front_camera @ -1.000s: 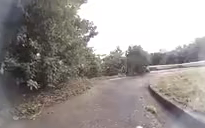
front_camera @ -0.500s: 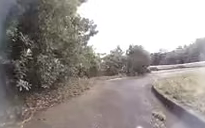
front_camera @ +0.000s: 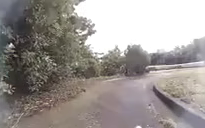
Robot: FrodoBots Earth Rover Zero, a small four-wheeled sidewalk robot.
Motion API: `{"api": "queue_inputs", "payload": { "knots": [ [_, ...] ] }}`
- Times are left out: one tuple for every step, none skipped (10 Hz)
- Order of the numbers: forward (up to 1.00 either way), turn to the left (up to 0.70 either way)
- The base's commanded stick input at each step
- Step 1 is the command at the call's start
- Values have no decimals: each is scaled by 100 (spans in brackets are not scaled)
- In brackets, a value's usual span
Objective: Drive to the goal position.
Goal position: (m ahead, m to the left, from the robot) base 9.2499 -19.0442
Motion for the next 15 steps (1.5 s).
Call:
{"api": "queue_inputs", "payload": {
  "knots": [
    [70, -14],
    [70, -14],
    [70, -12],
    [70, -7],
    [70, -2],
    [70, 0],
    [70, 0],
    [70, 0],
    [70, 0],
    [70, 0],
    [70, 0],
    [70, 0],
    [70, 0],
    [70, -13],
    [70, -13]
  ]
}}
